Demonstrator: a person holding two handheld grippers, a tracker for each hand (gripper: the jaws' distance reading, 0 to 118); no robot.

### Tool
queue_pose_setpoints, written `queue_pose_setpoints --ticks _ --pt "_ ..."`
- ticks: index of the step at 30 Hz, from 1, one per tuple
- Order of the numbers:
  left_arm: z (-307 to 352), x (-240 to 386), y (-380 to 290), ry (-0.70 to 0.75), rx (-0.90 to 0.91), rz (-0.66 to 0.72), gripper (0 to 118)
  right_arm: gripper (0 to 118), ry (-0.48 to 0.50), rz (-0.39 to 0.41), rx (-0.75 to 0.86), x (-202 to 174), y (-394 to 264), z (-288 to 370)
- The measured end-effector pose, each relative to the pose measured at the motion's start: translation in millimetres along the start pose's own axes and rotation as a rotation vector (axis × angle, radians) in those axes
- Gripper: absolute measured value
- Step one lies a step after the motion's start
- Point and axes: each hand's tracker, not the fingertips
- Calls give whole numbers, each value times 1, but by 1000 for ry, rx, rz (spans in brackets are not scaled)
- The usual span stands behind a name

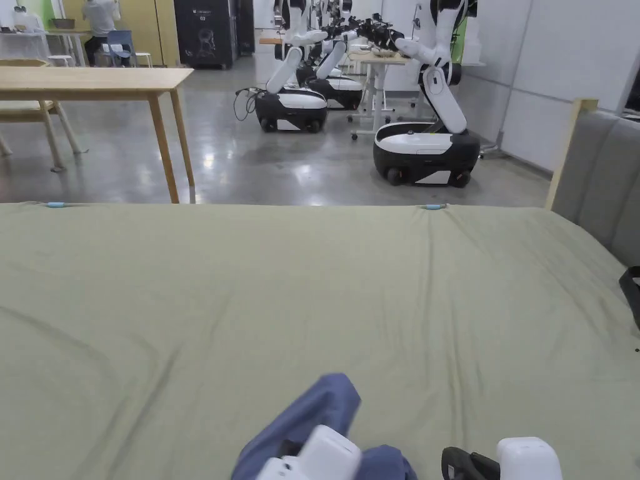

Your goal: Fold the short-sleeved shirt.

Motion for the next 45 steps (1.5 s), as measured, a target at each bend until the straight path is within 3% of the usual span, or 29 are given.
queue_pose_setpoints --ticks 2,4,5,6,8,11,13,14,15,16,17,19,25,27,30,34,35,36,37,38,41,43,45 --pt "-21 30 -4 32 -59 -137 16 1 -18 6 -20 7 -1 2" --pt "-27 29 -9 6 -66 -64 53 1 -28 12 -28 12 -1 4" --pt "-24 19 -11 -59 -80 64 76 1 -30 14 -30 14 0 4" --pt "-17 4 -10 -150 -65 204 93 1 -30 17 -30 15 1 5" --pt "10 -31 -7 -223 28 453 94 1 -32 20 -14 17 3 6" --pt "43 -84 -9 -215 131 669 104 1 -22 11 -18 17 7 2" --pt "40 -102 -16 -141 87 735 100 1 -9 2 -17 16 8 -2" --pt "33 -109 -21 -152 48 761 86 1 -3 -4 -22 16 8 -4" --pt "18 -113 -27 -244 1 791 46 1 3 -9 -26 15 7 -7" --pt "3 -111 -31 -350 -46 807 14 1 10 -14 -29 14 7 -9" --pt "-13 -99 -34 -407 -102 838 9 1 18 -18 -32 13 7 -10" --pt "-34 -75 -35 -412 -99 815 9 1 22 -19 -37 12 7 -10" --pt "-60 9 -39 -769 -220 788 9 1 -3 -24 -51 20 3 -8" --pt "-59 13 -46 -699 -230 766 9 1 6 -31 -58 19 1 -10" --pt "-44 -12 -54 -676 -177 863 9 1 81 -65 -76 6 -1 -26" --pt "-1 -63 -51 -574 -51 790 10 1 192 -110 -148 -14 -4 -79" --pt "7 -76 -58 -569 -14 817 24 1 221 -125 -158 -18 -7 -90" --pt "14 -91 -68 -566 27 868 74 1 251 -136 -174 -19 -13 -100" --pt "16 -108 -81 -555 21 934 111 1 275 -139 -192 -19 -20 -108" --pt "16 -118 -92 -545 1 966 118 1 278 -136 -212 -19 -27 -113" --pt "8 -148 -135 -488 7 1098 118 1 221 -137 -223 -12 -48 -117" --pt "-9 -156 -159 -520 -43 1207 118 1 156 -188 -219 -4 -51 -113" --pt "-30 -146 -171 -577 -90 1283 118 1 166 -217 -223 4 -50 -112"
